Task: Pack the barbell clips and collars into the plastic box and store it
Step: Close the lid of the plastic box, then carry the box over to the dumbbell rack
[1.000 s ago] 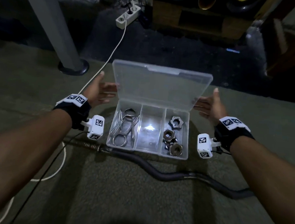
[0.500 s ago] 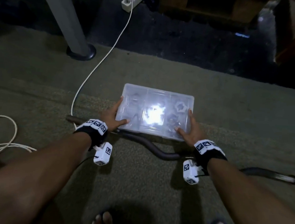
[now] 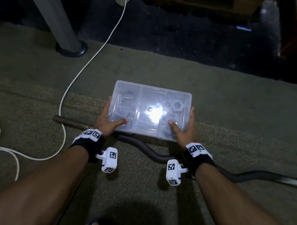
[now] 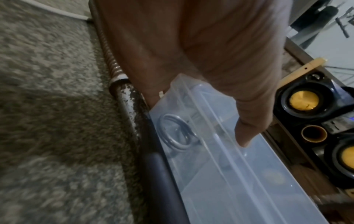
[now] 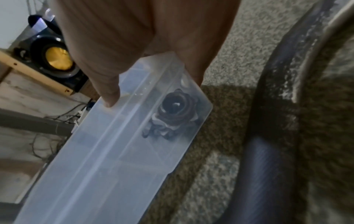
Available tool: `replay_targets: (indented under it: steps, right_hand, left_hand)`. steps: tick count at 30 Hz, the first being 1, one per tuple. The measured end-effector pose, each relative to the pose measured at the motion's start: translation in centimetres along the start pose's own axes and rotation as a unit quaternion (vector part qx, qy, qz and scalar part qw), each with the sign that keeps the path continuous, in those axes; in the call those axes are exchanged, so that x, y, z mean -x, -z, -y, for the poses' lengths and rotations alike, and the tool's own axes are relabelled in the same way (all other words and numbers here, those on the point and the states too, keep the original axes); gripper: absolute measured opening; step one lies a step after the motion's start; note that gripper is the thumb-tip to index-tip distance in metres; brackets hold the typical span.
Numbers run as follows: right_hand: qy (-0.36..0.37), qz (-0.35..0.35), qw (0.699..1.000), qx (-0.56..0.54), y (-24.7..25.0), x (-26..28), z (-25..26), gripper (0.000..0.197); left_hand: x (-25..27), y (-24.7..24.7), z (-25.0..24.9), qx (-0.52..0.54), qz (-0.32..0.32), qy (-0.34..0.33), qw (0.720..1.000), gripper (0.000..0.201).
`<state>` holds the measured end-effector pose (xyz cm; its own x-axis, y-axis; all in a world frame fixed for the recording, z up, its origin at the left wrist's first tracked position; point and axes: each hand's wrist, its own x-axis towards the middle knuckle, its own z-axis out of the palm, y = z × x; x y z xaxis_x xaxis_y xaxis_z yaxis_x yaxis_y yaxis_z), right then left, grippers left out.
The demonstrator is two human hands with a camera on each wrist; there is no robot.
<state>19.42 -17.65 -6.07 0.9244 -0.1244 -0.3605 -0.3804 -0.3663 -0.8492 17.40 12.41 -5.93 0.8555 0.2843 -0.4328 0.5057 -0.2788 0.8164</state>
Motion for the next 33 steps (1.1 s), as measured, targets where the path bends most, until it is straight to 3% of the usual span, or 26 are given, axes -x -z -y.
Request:
replay_targets:
  steps: [7, 12, 17, 23, 28, 33]
  right_hand:
    - [-0.023, 0.029, 0.998, -0.049, 2.7, -0.7, 1.1, 0.105]
    - [-0.026, 0.027, 0.999, -0.034, 7.7, 0.6, 7.9, 0.106]
    - [-0.008, 0.031, 0.999, -0.01, 13.4, 4.7, 20.8, 0.108]
    - [0.064, 0.042, 0.997, 0.005, 18.3, 12.3, 41.4, 0.107]
    - [0.108, 0.053, 0.993, -0.001, 19.4, 19.1, 57.4, 0.103]
    - [0.142, 0.079, 0.987, 0.0, 18.2, 25.5, 71.3, 0.1]
  left_hand:
    - [1.0, -0.2, -2.4, 0.04, -0.006, -0.005, 0.999, 0.113]
    - [4.1, 1.1, -9.8, 0.062, -0.007, -0.014, 0.998, 0.114]
    - [10.2, 6.5, -21.7, 0.079, -0.017, -0.036, 0.996, 0.11]
    - [18.9, 18.8, -37.3, 0.097, -0.019, -0.057, 0.993, 0.112]
    - [26.3, 30.9, -49.7, 0.112, -0.03, -0.07, 0.991, 0.112]
    - [32.3, 42.5, -58.5, 0.105, -0.054, -0.096, 0.988, 0.112]
